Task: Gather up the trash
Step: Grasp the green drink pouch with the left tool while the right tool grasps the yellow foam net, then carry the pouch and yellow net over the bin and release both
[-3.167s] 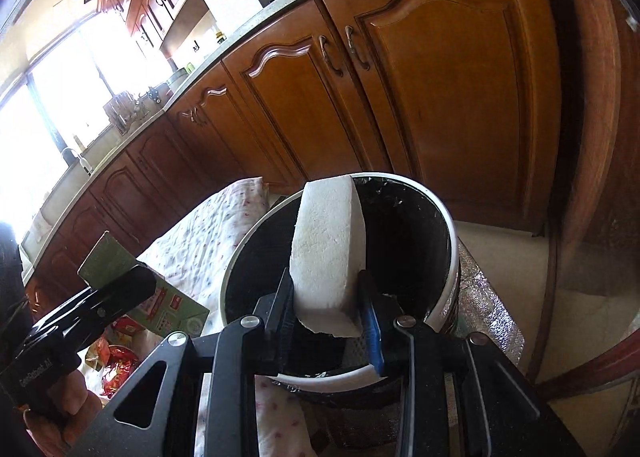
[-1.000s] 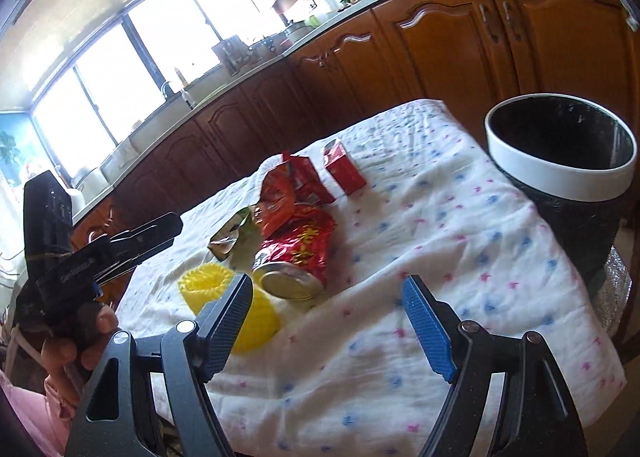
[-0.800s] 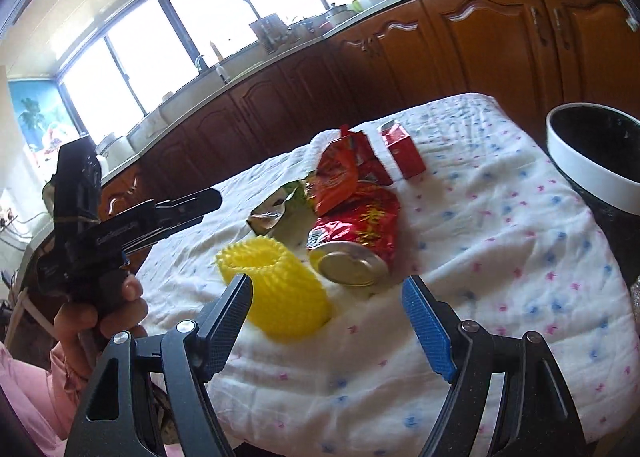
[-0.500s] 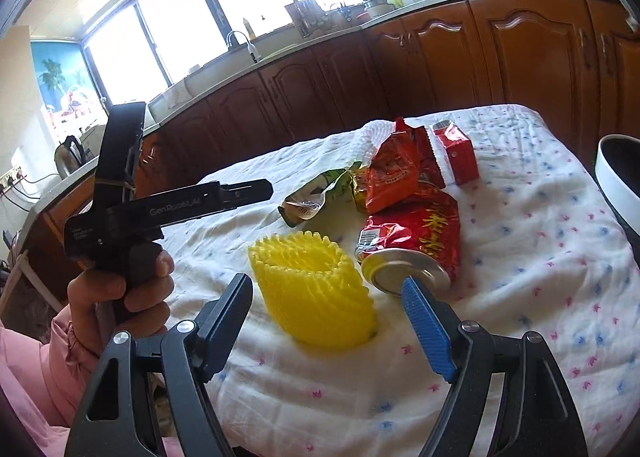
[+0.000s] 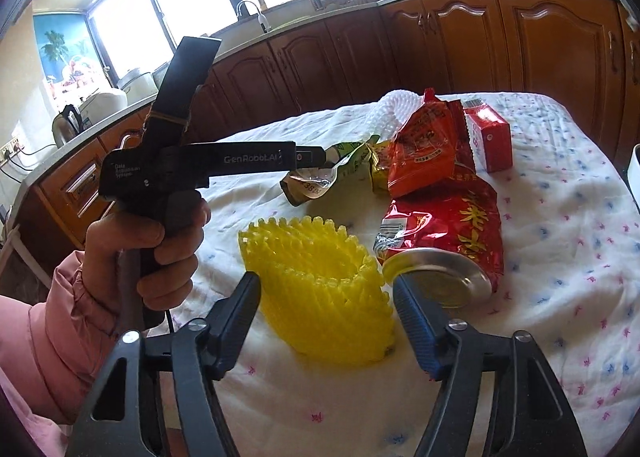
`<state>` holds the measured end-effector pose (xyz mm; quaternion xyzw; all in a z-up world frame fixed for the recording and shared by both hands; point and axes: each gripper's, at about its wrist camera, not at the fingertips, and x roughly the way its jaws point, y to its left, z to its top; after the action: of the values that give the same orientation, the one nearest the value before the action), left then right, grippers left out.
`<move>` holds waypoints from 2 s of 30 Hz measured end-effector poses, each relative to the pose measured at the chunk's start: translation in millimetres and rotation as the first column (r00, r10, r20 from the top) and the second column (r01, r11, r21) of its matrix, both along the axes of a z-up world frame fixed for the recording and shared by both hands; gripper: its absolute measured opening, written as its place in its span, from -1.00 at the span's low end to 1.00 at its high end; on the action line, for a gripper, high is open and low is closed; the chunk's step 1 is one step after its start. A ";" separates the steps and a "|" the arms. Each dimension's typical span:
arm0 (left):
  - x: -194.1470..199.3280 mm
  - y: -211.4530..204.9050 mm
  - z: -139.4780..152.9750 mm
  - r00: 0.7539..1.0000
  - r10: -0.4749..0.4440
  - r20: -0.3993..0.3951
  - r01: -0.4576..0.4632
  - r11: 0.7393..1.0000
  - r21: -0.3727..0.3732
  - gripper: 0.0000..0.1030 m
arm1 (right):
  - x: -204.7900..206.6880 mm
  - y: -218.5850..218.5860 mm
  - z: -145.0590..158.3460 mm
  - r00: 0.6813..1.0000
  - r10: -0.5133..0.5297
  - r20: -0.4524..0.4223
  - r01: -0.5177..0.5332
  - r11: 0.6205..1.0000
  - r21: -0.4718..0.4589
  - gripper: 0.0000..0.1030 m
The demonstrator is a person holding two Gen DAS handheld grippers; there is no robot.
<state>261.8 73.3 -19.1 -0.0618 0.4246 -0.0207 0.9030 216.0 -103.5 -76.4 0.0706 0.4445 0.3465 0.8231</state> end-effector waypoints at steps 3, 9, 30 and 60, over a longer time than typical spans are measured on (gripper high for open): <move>2.3 -3.9 -7.4 0.999 -0.032 -0.011 0.032 0.999 -0.001 -0.76 | 0.1 2.2 -4.5 1.000 0.008 -0.015 -0.008 1.000 -0.007 -0.52; -12.0 -10.9 2.6 0.997 -0.050 0.055 0.048 0.999 0.026 -0.96 | -5.0 -12.0 3.8 1.000 -0.006 -0.013 0.006 0.999 0.037 -0.57; -65.0 -92.2 63.6 0.930 -0.255 0.266 0.272 0.962 -0.027 -0.97 | -11.4 -157.6 43.2 0.937 -0.345 0.061 0.338 0.936 0.098 -0.57; 63.8 -258.2 44.9 0.847 -0.499 0.183 0.502 0.864 0.033 -0.97 | 51.2 -310.4 33.3 0.753 -0.655 0.065 0.657 0.753 -0.031 -0.57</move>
<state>325.6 -184.9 25.7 0.0461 0.3400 -0.2643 0.9013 267.3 -413.9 -43.1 0.1918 0.3794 0.0262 0.9048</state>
